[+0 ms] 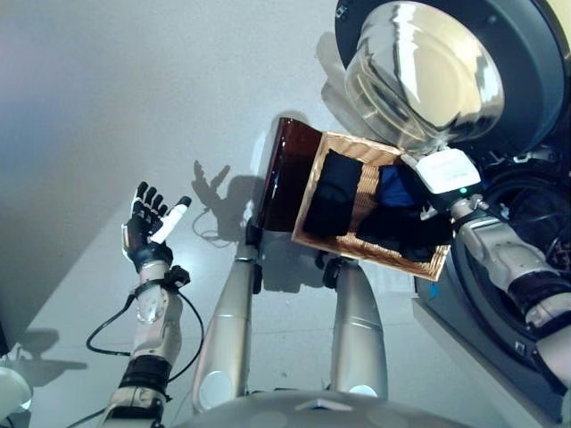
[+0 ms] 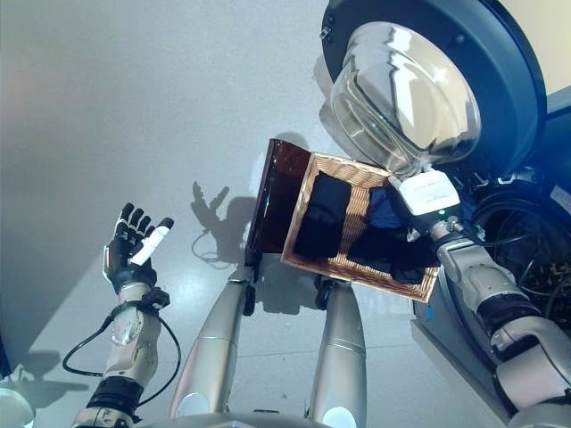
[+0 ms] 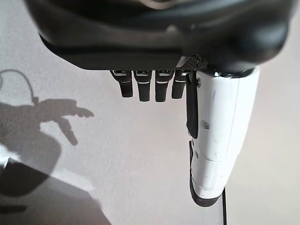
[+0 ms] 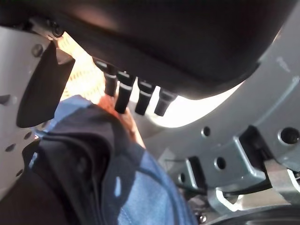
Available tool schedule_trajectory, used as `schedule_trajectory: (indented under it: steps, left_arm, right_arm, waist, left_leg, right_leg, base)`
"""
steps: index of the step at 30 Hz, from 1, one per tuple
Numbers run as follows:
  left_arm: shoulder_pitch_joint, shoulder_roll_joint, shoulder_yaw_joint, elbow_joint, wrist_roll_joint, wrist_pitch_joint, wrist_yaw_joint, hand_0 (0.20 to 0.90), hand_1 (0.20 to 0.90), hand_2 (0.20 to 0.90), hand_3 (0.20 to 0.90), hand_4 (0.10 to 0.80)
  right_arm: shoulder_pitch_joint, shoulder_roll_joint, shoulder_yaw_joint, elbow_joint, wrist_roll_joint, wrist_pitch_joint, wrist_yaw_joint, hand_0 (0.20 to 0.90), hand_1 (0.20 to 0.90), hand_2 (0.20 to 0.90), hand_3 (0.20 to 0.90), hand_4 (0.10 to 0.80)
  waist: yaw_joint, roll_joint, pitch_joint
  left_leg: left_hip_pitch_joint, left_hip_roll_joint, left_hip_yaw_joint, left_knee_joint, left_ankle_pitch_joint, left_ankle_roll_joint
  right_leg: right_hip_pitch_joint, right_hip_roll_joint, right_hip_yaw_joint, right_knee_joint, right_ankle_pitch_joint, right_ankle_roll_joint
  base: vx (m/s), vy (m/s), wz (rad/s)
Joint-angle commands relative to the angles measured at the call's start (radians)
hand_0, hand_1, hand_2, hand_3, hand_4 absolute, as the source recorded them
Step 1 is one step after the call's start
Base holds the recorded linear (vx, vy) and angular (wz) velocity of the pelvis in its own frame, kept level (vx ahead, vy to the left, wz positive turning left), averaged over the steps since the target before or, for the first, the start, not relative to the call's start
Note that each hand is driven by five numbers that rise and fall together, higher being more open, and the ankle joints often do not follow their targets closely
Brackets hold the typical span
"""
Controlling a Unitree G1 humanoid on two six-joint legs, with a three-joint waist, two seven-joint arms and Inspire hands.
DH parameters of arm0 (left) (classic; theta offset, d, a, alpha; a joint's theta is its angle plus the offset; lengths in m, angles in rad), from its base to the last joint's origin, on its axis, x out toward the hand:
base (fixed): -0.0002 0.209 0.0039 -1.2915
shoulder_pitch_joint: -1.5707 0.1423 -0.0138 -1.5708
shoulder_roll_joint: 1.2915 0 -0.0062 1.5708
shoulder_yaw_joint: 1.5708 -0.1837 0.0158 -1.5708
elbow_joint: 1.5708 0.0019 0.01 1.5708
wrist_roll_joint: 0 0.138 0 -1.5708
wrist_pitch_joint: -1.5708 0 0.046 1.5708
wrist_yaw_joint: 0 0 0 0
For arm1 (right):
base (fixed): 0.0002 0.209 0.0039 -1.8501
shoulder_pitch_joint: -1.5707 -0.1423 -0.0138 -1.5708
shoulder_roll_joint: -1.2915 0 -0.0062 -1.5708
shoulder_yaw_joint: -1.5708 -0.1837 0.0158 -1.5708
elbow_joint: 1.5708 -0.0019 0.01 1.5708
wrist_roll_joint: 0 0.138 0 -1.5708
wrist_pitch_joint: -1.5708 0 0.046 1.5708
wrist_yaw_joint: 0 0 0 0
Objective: Pick up the clothes and place them into the washing machine
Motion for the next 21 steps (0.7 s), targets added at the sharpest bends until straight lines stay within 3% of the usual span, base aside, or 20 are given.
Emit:
schedule_trajectory:
  steps: [1,12,16,17,20,21]
  left_arm:
    - [0.004,0.037,0.082,-0.043,-0.004,-0.095,0.015,0.900,0.900,0.900,0.900,0.800]
    - [0.005,0.042,0.094,-0.039,-0.006,-0.094,0.004,0.900,0.900,0.900,0.900,0.800]
    - [0.008,0.040,0.090,-0.044,-0.003,-0.093,0.002,0.900,0.900,0.900,0.900,0.800]
    - [0.009,0.039,0.090,-0.044,-0.004,-0.092,0.002,0.900,0.900,0.900,0.900,0.800]
    - [0.013,0.038,0.094,-0.038,-0.006,-0.093,0.000,0.900,0.900,0.900,0.900,0.800]
    - [0.012,0.038,0.095,-0.039,-0.006,-0.093,0.002,0.900,0.900,0.900,0.900,0.800]
  right_arm:
    - [-0.012,-0.168,-0.047,-0.094,-0.043,0.017,-0.004,0.900,0.900,0.900,0.900,0.800]
    - [0.127,-0.222,-0.097,-0.251,-0.119,-0.054,0.071,0.900,0.900,0.900,0.900,0.800]
    - [0.160,-0.223,-0.112,-0.269,-0.115,-0.069,0.086,0.900,0.900,0.900,0.900,0.800]
    - [0.163,-0.223,-0.112,-0.268,-0.114,-0.070,0.088,0.900,0.900,0.900,0.900,0.800]
    - [0.157,-0.213,-0.113,-0.261,-0.110,-0.068,0.087,0.900,0.900,0.900,0.900,0.800]
    - [0.154,-0.209,-0.109,-0.254,-0.110,-0.065,0.086,0.900,0.900,0.900,0.900,0.800]
  waist:
    - [-0.030,0.055,-0.022]
    - [-0.032,0.061,-0.026]
    - [-0.034,0.070,-0.020]
    - [-0.037,0.072,-0.026]
    - [-0.035,0.082,-0.019]
    - [-0.036,0.082,-0.025]
  left_leg:
    - [0.006,0.045,-0.055,-0.043,-0.006,-0.035]
    - [0.072,0.050,-0.047,-0.145,0.068,-0.043]
    - [0.064,0.047,-0.044,-0.140,0.071,-0.041]
    - [0.070,0.044,-0.051,-0.134,0.043,-0.043]
    - [0.025,0.046,-0.048,-0.102,0.061,-0.040]
    - [0.023,0.043,-0.056,-0.088,0.030,-0.044]
  right_leg:
    - [0.094,0.063,-0.001,-0.073,-0.055,0.011]
    - [0.142,0.065,-0.023,-0.136,-0.016,0.009]
    - [0.133,0.066,-0.019,-0.126,-0.016,0.008]
    - [0.136,0.067,-0.008,-0.116,-0.044,0.013]
    - [0.101,0.067,-0.015,-0.093,-0.026,0.004]
    - [0.102,0.067,-0.005,-0.081,-0.054,0.009]
  base:
    - [0.017,-0.044,0.02]
    - [-0.030,-0.008,0.00]
    - [-0.011,-0.019,-0.02]
    - [-0.033,-0.007,-0.01]
    - [-0.017,-0.001,0.02]
    - [0.078,-0.038,0.05]
